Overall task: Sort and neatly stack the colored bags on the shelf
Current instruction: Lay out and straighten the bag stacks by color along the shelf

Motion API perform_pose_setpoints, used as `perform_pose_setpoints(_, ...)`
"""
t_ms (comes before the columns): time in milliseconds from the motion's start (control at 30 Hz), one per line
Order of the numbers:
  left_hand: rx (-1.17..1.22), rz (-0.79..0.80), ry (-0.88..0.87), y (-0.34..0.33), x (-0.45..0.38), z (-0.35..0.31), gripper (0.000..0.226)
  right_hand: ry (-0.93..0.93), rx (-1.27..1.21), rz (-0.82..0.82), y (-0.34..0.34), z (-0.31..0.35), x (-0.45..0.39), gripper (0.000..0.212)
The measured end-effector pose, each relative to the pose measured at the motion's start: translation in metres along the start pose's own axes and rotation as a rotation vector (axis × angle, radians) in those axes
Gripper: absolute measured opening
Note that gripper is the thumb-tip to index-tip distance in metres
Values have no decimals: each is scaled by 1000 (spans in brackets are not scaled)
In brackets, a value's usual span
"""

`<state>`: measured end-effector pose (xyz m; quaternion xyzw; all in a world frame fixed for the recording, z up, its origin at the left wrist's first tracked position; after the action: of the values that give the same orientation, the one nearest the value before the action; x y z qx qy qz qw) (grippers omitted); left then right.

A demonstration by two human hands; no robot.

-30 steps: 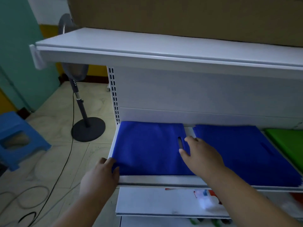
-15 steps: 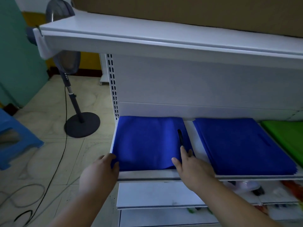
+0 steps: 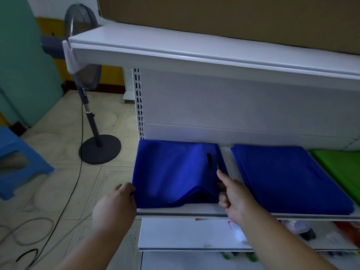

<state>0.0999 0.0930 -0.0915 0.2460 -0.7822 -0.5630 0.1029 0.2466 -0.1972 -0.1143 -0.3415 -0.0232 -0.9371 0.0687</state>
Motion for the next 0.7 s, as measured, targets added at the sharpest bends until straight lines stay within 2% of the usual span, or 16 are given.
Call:
perform_pose_setpoints(133,-47,-6,-20,1,-2,1,27,98,361,-104,3,10,-6,38)
perform_pose_setpoints(200,-112,6,-53,-1,-2,1,29,132,423,-120,2,11,-11,32)
perform_pose_setpoints(333,-217,53,-92,-4,1,0,28,63,266,-96,2,8,-14,56)
perform_pose_setpoints(433,-206,53,-105,-3,2,-3,28,-24,99,-65,3,7,-13,42)
perform_pose_setpoints(533,-26,2,-6,1,1,7,26,-32,90,-7,3,9,-11,34)
perform_pose_setpoints(600,64,4,55,-1,0,12,24,53,185,12,5,20,-6,11)
perform_pose_setpoints(633,78,13,58,-3,-1,13,23,122,274,-13,9,27,-5,11)
perform_pose_setpoints(700,94,14,66,-4,0,13,20,261,587,-131,22,37,-4,37)
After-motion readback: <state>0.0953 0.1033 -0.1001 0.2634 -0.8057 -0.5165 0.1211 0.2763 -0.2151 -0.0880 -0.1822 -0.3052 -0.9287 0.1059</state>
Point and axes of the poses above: each hand's wrist, its own x-axis away from the middle knuckle, its own y-axis out of the back of the hand, z = x × y, the point moved 9 cm from there along -x, towards the middle knuckle, and after that the axes turned 7 degrees about -y, right-handed, at the moved point
